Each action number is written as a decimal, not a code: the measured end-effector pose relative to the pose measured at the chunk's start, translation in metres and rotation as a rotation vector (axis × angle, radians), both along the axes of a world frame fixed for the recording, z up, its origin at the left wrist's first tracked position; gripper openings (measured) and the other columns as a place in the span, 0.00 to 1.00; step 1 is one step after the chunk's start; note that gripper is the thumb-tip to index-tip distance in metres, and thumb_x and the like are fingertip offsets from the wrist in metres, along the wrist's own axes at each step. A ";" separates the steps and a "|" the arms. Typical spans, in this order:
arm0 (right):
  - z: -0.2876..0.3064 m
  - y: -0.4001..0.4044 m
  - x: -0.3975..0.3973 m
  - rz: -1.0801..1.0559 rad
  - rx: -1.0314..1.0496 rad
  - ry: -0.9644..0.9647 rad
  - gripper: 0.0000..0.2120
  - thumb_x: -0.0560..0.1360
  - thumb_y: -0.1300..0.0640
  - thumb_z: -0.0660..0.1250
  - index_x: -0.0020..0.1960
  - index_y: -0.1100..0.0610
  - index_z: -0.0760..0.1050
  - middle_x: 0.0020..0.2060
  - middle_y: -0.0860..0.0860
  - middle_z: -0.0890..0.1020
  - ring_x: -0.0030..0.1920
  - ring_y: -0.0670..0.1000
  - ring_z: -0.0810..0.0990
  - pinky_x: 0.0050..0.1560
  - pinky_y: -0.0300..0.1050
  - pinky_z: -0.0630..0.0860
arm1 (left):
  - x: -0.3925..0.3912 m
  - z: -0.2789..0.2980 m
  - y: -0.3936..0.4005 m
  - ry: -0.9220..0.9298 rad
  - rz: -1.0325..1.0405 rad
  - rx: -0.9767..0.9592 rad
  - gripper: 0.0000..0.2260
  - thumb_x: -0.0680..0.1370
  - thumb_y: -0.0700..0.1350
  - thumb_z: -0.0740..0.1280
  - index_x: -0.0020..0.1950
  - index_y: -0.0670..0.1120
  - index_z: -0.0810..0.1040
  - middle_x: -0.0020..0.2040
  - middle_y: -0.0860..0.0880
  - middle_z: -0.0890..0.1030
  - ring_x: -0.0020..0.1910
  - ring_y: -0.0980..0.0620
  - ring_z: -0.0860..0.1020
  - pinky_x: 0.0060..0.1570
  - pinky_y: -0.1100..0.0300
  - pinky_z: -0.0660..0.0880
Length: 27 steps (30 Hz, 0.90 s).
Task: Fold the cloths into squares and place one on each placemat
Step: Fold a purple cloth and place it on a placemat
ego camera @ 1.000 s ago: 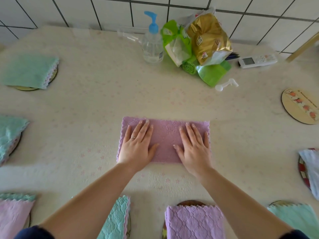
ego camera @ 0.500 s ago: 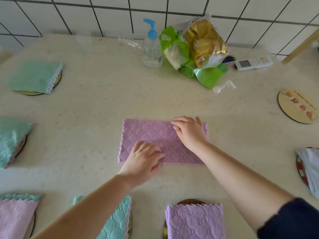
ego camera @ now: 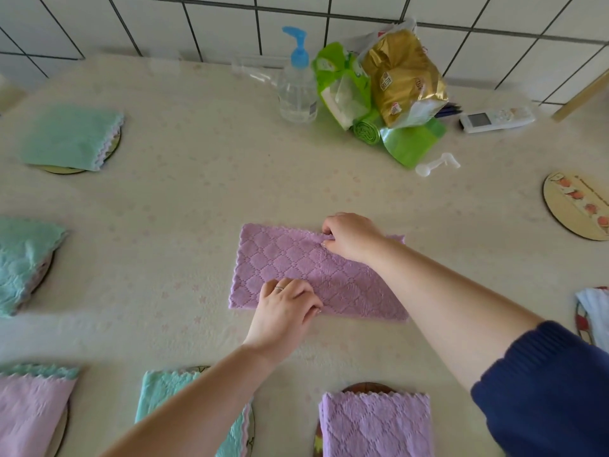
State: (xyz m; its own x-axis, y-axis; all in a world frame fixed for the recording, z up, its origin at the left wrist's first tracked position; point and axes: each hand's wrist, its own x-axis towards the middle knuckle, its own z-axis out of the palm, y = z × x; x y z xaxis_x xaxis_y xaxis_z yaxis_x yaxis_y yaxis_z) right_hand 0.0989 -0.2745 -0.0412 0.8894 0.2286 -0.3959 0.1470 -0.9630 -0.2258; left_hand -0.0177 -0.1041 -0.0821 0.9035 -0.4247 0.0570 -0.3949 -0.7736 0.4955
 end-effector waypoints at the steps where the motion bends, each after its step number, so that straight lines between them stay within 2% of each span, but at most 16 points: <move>1: 0.002 -0.002 0.000 0.002 0.026 0.015 0.12 0.76 0.53 0.62 0.56 0.58 0.74 0.54 0.54 0.78 0.54 0.57 0.76 0.49 0.46 0.71 | 0.001 0.001 0.002 -0.009 -0.003 -0.005 0.09 0.72 0.53 0.59 0.40 0.56 0.79 0.42 0.59 0.76 0.45 0.57 0.72 0.51 0.59 0.62; 3: 0.008 -0.009 -0.001 -0.015 0.072 0.025 0.13 0.77 0.52 0.61 0.59 0.56 0.71 0.55 0.53 0.77 0.52 0.55 0.75 0.45 0.44 0.66 | 0.004 0.004 0.008 -0.038 0.002 -0.021 0.09 0.72 0.53 0.60 0.40 0.56 0.80 0.42 0.59 0.77 0.44 0.57 0.71 0.49 0.59 0.62; 7: 0.015 -0.025 -0.007 -0.102 0.123 0.037 0.11 0.77 0.51 0.60 0.56 0.55 0.69 0.44 0.52 0.76 0.42 0.55 0.73 0.40 0.44 0.65 | 0.015 0.011 0.028 -0.076 0.018 -0.023 0.10 0.73 0.55 0.60 0.42 0.57 0.81 0.43 0.59 0.77 0.46 0.59 0.70 0.50 0.60 0.62; 10: 0.011 -0.034 -0.016 -0.213 0.187 0.055 0.11 0.76 0.51 0.62 0.54 0.56 0.70 0.42 0.51 0.75 0.42 0.54 0.73 0.40 0.44 0.65 | 0.031 0.017 0.041 -0.058 0.022 0.037 0.09 0.73 0.54 0.61 0.42 0.56 0.81 0.44 0.58 0.78 0.47 0.55 0.74 0.51 0.57 0.64; 13: 0.006 -0.038 -0.030 -0.345 0.229 0.097 0.06 0.76 0.51 0.62 0.48 0.53 0.69 0.41 0.52 0.75 0.41 0.55 0.74 0.39 0.44 0.66 | 0.051 0.019 0.046 0.001 0.009 0.122 0.03 0.72 0.46 0.70 0.42 0.54 0.82 0.46 0.55 0.80 0.49 0.49 0.77 0.53 0.52 0.67; 16: -0.001 -0.040 -0.046 -0.496 0.299 0.137 0.09 0.76 0.49 0.63 0.48 0.55 0.70 0.43 0.54 0.79 0.41 0.57 0.79 0.42 0.47 0.73 | 0.072 0.021 0.044 0.058 -0.024 0.177 0.04 0.74 0.46 0.69 0.46 0.54 0.82 0.49 0.53 0.79 0.53 0.48 0.75 0.56 0.53 0.64; 19: -0.008 -0.037 -0.063 -0.620 0.411 0.140 0.11 0.75 0.51 0.65 0.51 0.58 0.72 0.45 0.55 0.81 0.42 0.59 0.81 0.47 0.54 0.78 | 0.089 0.025 0.041 0.034 -0.064 0.180 0.05 0.75 0.45 0.68 0.47 0.52 0.82 0.49 0.53 0.78 0.53 0.48 0.74 0.56 0.55 0.62; 25: -0.012 -0.030 -0.076 -0.702 0.505 0.061 0.10 0.73 0.53 0.69 0.48 0.56 0.69 0.41 0.54 0.79 0.42 0.59 0.80 0.46 0.54 0.78 | 0.086 0.025 0.042 -0.023 -0.107 0.201 0.04 0.75 0.43 0.67 0.48 0.50 0.81 0.47 0.52 0.78 0.51 0.48 0.75 0.56 0.53 0.65; 27: -0.010 -0.030 -0.078 -0.713 0.515 0.048 0.12 0.73 0.53 0.69 0.48 0.56 0.68 0.39 0.51 0.78 0.39 0.56 0.80 0.42 0.50 0.78 | 0.078 0.024 0.044 -0.068 -0.110 0.198 0.05 0.73 0.42 0.70 0.48 0.50 0.81 0.46 0.52 0.78 0.50 0.46 0.76 0.54 0.51 0.68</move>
State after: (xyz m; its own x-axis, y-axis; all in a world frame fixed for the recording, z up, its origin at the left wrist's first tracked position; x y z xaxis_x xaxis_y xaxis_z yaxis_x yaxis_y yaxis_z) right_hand 0.0212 -0.3043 -0.0516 0.8734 -0.2149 -0.4370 -0.4713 -0.5986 -0.6477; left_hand 0.0602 -0.0598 -0.0584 0.8480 -0.5295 0.0216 -0.5096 -0.8036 0.3075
